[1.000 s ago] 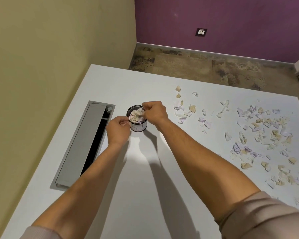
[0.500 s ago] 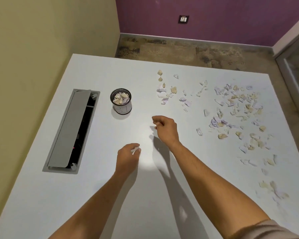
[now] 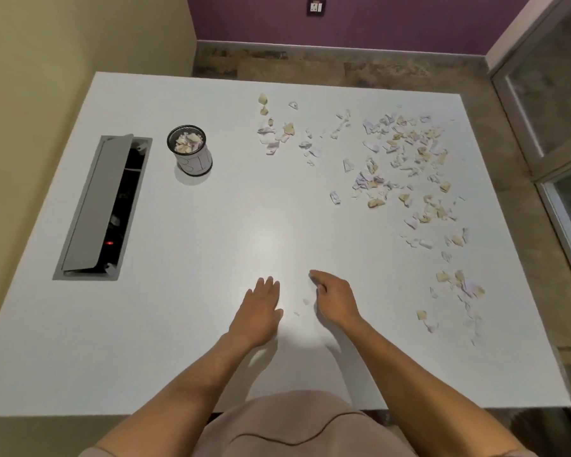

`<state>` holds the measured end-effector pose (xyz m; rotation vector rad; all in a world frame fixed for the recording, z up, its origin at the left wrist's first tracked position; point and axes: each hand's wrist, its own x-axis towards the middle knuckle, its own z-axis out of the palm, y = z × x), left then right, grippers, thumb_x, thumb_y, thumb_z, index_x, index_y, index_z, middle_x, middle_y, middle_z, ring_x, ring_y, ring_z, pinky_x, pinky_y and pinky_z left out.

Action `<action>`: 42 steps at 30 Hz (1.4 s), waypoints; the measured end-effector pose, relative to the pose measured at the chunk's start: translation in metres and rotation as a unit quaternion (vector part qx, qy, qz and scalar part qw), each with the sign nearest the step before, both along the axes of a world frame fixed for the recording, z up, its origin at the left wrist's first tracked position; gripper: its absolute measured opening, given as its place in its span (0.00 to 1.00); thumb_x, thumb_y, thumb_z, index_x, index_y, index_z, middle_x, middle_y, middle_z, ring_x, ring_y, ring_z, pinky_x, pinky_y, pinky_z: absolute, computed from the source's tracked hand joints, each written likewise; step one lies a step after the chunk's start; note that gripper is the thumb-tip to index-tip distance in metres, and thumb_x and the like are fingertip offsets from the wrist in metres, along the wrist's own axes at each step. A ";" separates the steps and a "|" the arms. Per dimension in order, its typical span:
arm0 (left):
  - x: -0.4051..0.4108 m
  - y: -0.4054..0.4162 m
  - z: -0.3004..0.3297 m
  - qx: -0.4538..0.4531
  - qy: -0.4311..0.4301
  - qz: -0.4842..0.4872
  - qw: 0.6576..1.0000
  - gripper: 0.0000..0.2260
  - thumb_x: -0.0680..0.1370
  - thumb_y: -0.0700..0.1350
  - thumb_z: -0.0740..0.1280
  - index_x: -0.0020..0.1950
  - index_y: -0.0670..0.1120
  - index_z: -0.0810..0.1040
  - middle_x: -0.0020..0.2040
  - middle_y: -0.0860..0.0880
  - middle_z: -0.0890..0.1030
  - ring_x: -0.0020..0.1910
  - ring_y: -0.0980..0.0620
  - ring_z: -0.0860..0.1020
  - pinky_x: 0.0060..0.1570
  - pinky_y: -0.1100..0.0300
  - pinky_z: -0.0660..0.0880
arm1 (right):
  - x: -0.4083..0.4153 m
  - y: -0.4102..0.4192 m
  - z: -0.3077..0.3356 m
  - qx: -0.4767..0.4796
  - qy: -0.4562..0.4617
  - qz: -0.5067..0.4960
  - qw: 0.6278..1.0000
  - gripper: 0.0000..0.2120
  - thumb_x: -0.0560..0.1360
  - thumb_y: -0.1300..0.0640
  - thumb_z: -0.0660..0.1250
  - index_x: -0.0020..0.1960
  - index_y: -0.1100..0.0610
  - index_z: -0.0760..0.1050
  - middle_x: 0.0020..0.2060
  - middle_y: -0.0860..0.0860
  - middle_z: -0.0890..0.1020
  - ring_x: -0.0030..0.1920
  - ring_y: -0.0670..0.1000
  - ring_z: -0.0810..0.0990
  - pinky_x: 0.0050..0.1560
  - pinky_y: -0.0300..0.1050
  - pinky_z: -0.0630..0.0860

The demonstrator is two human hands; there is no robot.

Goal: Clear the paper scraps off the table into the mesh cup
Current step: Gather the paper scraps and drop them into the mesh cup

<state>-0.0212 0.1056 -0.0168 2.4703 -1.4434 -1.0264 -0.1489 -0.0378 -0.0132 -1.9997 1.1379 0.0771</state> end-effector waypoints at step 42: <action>-0.076 -0.011 -0.018 -0.053 -0.084 -0.005 0.995 0.06 0.71 0.30 0.62 0.39 0.39 0.75 0.40 0.47 0.74 0.42 0.48 0.73 0.35 0.58 0.68 | -0.117 0.045 -0.044 -0.184 0.209 0.267 0.922 0.43 0.75 0.29 0.35 0.75 0.59 0.31 0.76 0.55 0.34 0.75 0.57 0.31 0.72 0.65 0.33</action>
